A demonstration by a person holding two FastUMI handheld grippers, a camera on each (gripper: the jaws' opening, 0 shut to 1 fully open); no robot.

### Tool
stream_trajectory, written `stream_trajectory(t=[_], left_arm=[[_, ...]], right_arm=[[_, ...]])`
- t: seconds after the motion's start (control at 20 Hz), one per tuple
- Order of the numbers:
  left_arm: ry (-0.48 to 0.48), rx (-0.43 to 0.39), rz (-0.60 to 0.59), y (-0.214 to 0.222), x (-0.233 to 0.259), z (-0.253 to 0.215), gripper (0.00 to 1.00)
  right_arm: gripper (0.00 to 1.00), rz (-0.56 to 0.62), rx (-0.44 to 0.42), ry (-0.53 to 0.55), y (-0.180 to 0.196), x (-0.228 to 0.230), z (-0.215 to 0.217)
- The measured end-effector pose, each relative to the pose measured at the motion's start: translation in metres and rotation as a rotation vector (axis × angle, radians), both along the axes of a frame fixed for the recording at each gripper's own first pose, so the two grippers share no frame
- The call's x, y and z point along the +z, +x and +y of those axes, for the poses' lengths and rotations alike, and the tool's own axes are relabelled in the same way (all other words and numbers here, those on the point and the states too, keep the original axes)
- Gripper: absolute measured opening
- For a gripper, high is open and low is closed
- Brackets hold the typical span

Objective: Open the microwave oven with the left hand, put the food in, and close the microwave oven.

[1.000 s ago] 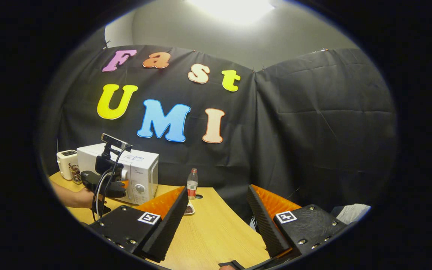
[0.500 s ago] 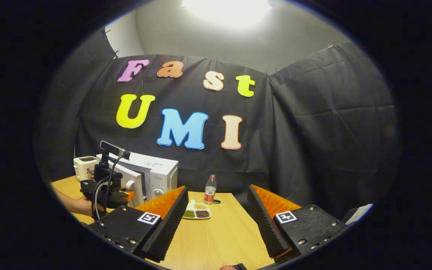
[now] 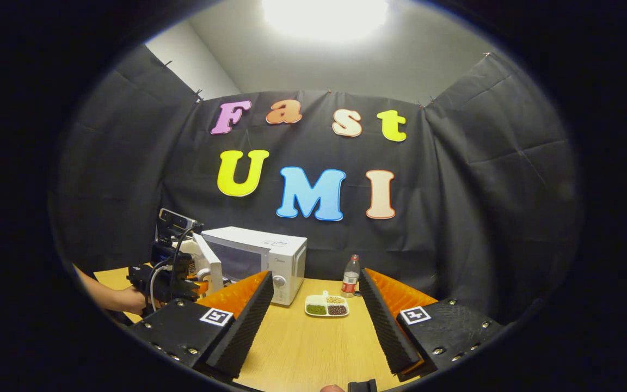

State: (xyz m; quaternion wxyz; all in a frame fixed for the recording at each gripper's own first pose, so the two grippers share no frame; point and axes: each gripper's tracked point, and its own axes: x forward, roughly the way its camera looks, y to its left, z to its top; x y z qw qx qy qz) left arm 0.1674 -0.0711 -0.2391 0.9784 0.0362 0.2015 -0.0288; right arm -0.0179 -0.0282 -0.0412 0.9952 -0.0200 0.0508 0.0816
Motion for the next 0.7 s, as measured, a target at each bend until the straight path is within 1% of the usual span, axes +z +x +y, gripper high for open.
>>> stream_trajectory(t=[0.1,0.3,0.4,0.45,0.5,0.65,0.7], left_arm=[[0.003,0.023,0.003,-0.015,-0.001,0.022,0.13],[0.010,0.038,0.008,-0.037,0.001,0.066,0.12],[0.001,0.044,0.015,-0.045,0.001,0.091,0.12],[-0.002,0.047,0.017,-0.048,0.002,0.104,0.15],[-0.002,0.049,0.016,-0.052,0.001,0.117,0.12],[-0.004,0.045,0.018,-0.058,0.001,0.154,0.12],[-0.009,0.035,0.020,-0.059,0.001,0.162,0.14]], right_arm=[[0.96,0.002,0.033,0.026,0.000,0.001,0.016],[0.96,0.020,0.075,0.054,0.004,-0.002,0.052],[0.96,0.035,0.079,0.062,0.006,-0.004,0.070],[0.96,0.036,0.079,0.062,0.007,-0.004,0.079],[0.96,0.037,0.078,0.057,0.007,-0.005,0.087],[0.95,0.041,0.069,0.043,0.009,-0.006,0.113],[0.96,0.041,0.065,0.042,0.009,-0.006,0.121]])
